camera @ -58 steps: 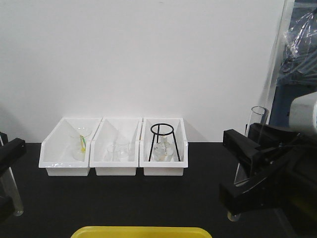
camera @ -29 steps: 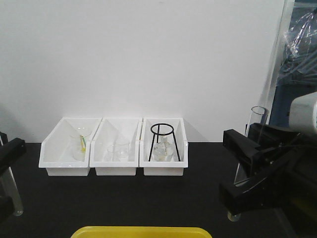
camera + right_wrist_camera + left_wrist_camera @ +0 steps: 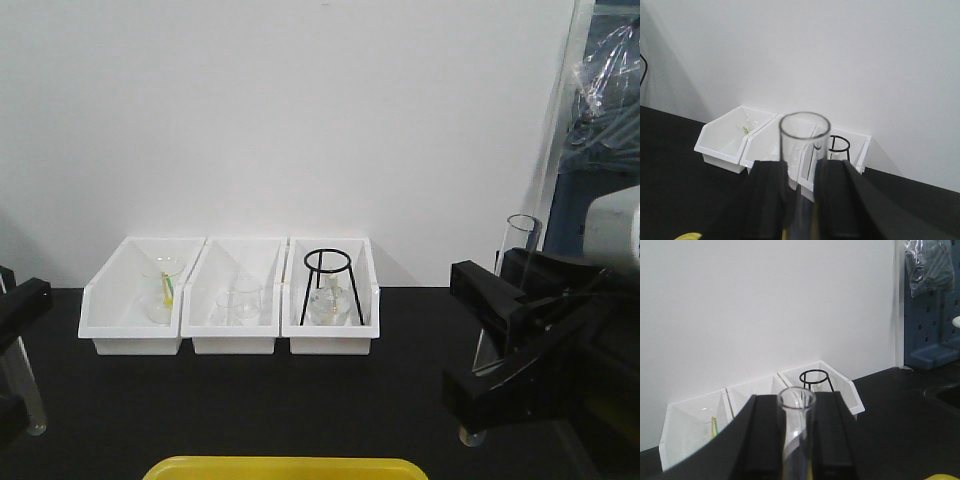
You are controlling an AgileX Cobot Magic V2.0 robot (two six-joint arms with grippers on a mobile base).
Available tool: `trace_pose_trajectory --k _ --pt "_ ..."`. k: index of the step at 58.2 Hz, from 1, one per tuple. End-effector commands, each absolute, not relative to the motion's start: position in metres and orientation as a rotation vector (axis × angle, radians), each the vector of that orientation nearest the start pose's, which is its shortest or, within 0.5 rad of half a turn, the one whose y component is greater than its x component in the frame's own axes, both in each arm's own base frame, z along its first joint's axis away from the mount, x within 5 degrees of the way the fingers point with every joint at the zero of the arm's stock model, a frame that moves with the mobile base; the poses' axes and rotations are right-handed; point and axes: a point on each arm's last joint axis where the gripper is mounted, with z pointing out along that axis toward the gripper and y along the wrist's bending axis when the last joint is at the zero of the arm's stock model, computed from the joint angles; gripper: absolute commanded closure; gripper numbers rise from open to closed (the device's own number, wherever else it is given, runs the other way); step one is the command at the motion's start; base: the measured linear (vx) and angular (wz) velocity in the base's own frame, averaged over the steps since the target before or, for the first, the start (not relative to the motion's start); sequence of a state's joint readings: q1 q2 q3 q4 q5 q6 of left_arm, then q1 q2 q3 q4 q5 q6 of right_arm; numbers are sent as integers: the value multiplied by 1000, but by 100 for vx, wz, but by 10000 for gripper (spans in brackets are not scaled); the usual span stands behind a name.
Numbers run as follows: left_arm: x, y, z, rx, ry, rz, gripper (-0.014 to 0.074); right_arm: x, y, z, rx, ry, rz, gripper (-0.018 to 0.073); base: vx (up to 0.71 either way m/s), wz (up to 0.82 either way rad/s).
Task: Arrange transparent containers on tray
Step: 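Move both held tubes over the yellow tray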
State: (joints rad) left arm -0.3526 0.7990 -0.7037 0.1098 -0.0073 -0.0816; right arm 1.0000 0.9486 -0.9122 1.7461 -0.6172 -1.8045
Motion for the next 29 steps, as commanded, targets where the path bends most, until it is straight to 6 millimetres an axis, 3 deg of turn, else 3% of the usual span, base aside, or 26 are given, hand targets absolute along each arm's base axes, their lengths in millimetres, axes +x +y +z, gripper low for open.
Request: trace_pose_trajectory --k 1,19,29 --pt "158 -60 394 279 1414 -286 514 144 131 417 -351 1571 303 389 0 0" --pt "159 -60 394 277 1407 -289 514 144 130 417 -344 1574 300 389 0 0" --pt "173 -65 383 275 1482 -294 514 151 134 409 -315 1618 242 389 0 0"
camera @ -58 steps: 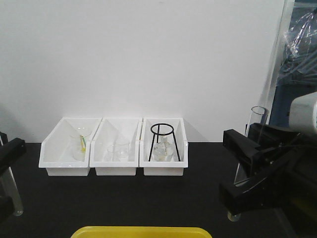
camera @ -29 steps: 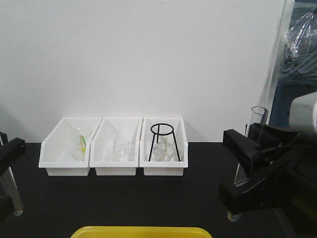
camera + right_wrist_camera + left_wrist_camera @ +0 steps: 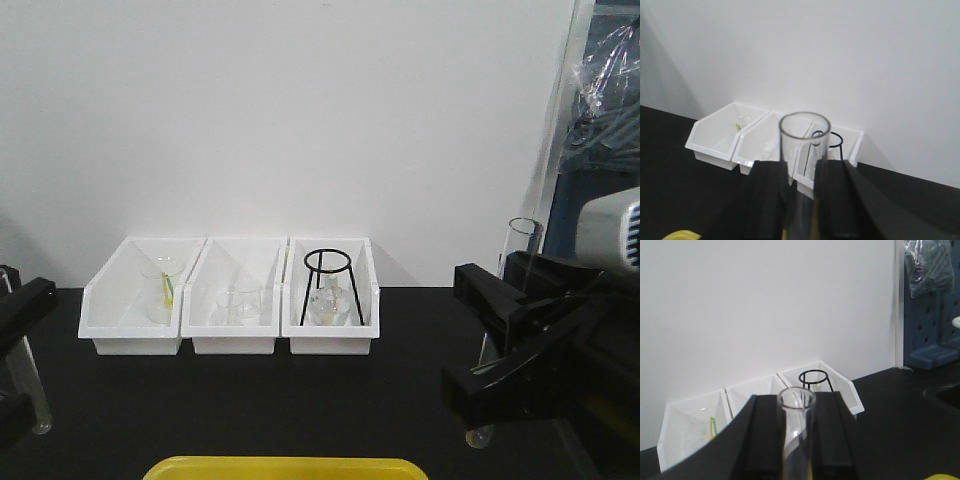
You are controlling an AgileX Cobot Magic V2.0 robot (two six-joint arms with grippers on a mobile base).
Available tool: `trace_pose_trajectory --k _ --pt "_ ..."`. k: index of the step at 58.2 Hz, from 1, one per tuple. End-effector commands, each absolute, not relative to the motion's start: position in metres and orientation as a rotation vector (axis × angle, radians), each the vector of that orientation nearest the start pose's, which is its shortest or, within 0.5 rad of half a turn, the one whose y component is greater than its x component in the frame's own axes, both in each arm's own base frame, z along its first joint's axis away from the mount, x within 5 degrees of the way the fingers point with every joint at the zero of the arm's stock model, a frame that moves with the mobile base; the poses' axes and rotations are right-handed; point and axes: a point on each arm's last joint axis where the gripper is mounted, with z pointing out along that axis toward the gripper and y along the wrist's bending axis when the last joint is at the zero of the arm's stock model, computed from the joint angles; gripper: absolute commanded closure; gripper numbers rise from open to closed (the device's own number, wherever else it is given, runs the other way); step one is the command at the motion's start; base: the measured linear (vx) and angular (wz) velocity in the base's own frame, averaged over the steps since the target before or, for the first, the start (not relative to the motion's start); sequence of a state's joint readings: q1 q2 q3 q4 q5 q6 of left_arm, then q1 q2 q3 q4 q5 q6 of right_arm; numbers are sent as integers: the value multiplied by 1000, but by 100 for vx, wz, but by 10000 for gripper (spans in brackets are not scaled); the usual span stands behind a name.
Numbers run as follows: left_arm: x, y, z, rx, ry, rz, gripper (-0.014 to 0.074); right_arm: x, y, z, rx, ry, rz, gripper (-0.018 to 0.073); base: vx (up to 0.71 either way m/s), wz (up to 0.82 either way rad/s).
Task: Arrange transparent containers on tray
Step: 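Move both held tubes over the yellow tray, then lower both tubes into the yellow tray and open both grippers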
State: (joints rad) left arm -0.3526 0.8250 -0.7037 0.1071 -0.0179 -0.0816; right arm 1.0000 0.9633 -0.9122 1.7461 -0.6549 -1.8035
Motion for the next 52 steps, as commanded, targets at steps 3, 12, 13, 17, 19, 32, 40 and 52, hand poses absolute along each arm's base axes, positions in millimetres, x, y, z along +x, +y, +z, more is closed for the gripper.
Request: trace_pose_trajectory --k 3,12,13,17,19,32,40,52 --pt "178 -67 378 263 1510 -306 513 155 138 405 -320 1636 222 389 0 0" --pt "198 -75 366 246 1586 -324 510 168 156 388 -293 1708 224 386 0 0" --pt "200 -76 365 247 1594 -323 509 169 158 385 -285 1720 227 386 0 0" --pt "208 -78 361 247 1624 -323 507 175 166 376 -264 1755 236 384 0 0" --pt "212 -80 359 239 1643 -329 506 177 171 371 -255 1772 246 383 0 0" --pt "231 -95 341 252 1763 -359 500 194 200 335 -249 1883 254 377 0 0" --pt "240 -114 322 286 1840 -400 498 202 216 313 -251 1946 256 374 0 0" --pt "255 -132 288 244 1979 -459 494 212 230 284 -263 2010 210 371 0 0"
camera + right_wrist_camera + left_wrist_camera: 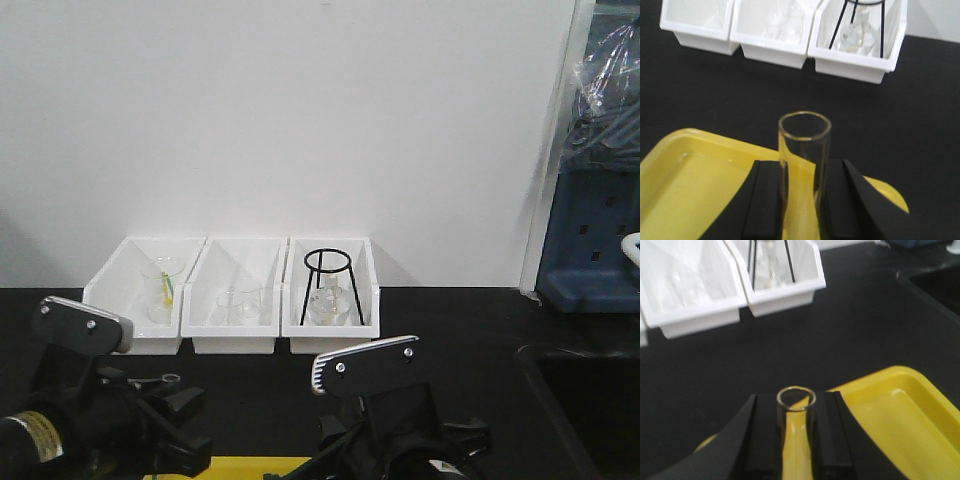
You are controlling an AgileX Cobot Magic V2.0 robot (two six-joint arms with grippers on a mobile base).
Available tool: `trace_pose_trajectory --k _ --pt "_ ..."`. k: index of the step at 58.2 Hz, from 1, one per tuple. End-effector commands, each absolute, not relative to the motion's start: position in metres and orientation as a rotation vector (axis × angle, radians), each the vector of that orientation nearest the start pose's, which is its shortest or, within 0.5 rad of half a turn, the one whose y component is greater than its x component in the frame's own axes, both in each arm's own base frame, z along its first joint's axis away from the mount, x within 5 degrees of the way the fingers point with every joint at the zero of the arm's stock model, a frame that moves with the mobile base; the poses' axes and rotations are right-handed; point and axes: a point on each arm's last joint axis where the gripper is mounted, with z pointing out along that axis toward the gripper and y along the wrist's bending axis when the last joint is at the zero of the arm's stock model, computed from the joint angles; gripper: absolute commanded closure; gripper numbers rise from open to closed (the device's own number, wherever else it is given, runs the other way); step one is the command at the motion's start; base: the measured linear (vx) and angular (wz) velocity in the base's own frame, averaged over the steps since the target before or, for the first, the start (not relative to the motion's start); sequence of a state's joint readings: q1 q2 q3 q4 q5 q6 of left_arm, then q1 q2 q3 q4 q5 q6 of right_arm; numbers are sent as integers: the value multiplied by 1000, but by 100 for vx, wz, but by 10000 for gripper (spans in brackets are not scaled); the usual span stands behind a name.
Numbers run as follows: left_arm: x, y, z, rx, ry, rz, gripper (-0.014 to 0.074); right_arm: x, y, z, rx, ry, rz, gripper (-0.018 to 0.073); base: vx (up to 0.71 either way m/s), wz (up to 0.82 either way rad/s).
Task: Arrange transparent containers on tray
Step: 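Lower both tubes into the yellow tray and open both grippers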
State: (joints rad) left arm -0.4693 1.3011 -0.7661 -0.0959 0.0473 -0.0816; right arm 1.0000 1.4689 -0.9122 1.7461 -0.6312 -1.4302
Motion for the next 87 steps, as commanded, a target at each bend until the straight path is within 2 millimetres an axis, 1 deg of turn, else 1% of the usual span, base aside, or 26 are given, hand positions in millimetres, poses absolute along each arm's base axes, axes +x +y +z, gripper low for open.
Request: trace_pose_trajectory --k 1,8,16,26,36,47,58,63,68,81,87 --pt "256 -133 286 238 1989 -461 493 213 231 283 -264 2011 205 371 0 0" --pt "264 -137 267 196 2066 -472 492 218 238 268 -265 2023 176 371 0 0" --pt "269 -140 250 205 2149 -455 488 226 242 252 -247 2047 168 371 0 0" --pt "273 -142 234 215 2218 -436 485 247 234 236 -158 2121 237 369 0 0" --pt "277 -145 219 219 2264 -420 481 262 227 225 -152 2180 316 368 0 0" --pt "282 -147 198 224 2329 -397 475 266 231 207 -194 2230 318 368 0 0" --pt "285 -149 183 206 2378 -390 457 268 237 185 -232 2289 311 363 0 0" --pt "285 -149 179 178 2395 -398 437 269 238 176 -240 2311 301 357 0 0" --pt "286 -150 177 161 2400 -403 398 269 240 171 -249 2326 300 342 0 0" --pt "287 -149 172 150 2416 -399 265 269 240 166 -251 2336 287 253 0 0" --pt "288 -150 168 150 2422 -395 234 270 238 165 -239 2334 266 215 0 0"
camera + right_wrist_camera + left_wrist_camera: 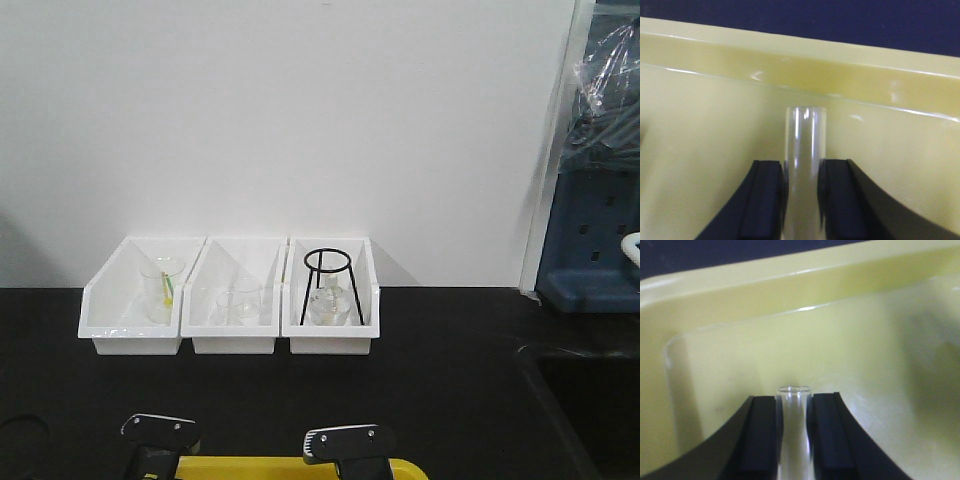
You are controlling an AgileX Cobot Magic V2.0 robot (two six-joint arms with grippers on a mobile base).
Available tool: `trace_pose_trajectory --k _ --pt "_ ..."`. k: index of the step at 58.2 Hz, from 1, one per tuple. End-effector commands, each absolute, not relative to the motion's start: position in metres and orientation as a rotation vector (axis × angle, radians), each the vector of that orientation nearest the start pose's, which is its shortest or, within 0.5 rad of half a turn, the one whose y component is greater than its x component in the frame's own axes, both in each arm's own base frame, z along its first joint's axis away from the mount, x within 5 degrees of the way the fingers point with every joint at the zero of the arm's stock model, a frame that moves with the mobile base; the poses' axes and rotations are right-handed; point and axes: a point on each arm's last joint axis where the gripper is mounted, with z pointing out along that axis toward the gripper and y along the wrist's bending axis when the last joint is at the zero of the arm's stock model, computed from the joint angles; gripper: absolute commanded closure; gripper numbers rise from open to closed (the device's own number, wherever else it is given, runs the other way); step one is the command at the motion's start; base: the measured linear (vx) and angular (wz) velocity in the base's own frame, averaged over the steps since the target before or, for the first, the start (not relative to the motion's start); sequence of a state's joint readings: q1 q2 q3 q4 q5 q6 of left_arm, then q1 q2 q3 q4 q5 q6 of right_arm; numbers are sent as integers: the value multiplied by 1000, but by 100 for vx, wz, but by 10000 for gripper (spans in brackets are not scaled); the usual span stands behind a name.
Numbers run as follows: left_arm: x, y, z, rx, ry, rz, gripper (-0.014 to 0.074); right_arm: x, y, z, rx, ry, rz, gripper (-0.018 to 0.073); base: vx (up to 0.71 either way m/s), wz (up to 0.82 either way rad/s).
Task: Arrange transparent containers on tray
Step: 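Lower both tubes into the yellow tray and open both grippers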
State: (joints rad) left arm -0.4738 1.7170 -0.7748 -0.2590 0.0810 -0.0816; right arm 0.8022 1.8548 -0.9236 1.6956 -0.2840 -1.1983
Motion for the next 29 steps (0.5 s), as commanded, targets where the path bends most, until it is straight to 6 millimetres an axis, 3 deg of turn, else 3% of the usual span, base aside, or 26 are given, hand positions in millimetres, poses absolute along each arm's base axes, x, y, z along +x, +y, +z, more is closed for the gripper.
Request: trace_pose_trajectory --k 1,16,29 --pt "288 -150 168 150 2422 -395 228 270 238 165 -239 2334 264 209 0 0" --pt "290 -150 168 146 2405 -395 171 270 239 165 -241 2337 270 131 0 0" --pt "290 -150 168 147 2405 -394 162 270 239 165 -243 2339 275 125 0 0"
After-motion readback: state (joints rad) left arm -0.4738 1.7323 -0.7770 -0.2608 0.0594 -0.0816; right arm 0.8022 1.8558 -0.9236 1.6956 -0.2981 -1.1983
